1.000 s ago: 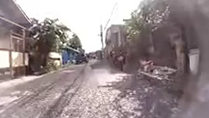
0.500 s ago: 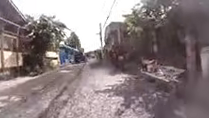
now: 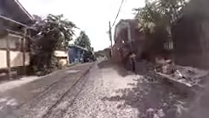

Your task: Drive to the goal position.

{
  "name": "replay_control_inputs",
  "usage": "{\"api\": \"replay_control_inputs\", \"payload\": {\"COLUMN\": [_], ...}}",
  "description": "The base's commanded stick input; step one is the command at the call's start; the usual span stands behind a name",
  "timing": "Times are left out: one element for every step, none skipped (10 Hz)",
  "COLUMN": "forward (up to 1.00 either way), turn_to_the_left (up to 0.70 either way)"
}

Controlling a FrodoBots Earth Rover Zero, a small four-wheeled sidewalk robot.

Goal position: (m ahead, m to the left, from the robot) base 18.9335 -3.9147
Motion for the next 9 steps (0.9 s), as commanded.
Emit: {"api": "replay_control_inputs", "payload": {"forward": [0.7, 0.7, 0.7, 0.7, 0.7, 0.7, 0.7, 0.7, 0.7], "turn_to_the_left": [0.0, 0.0, 0.0, 0.0, 0.0, 0.0, 0.0, 0.0, 0.0]}}
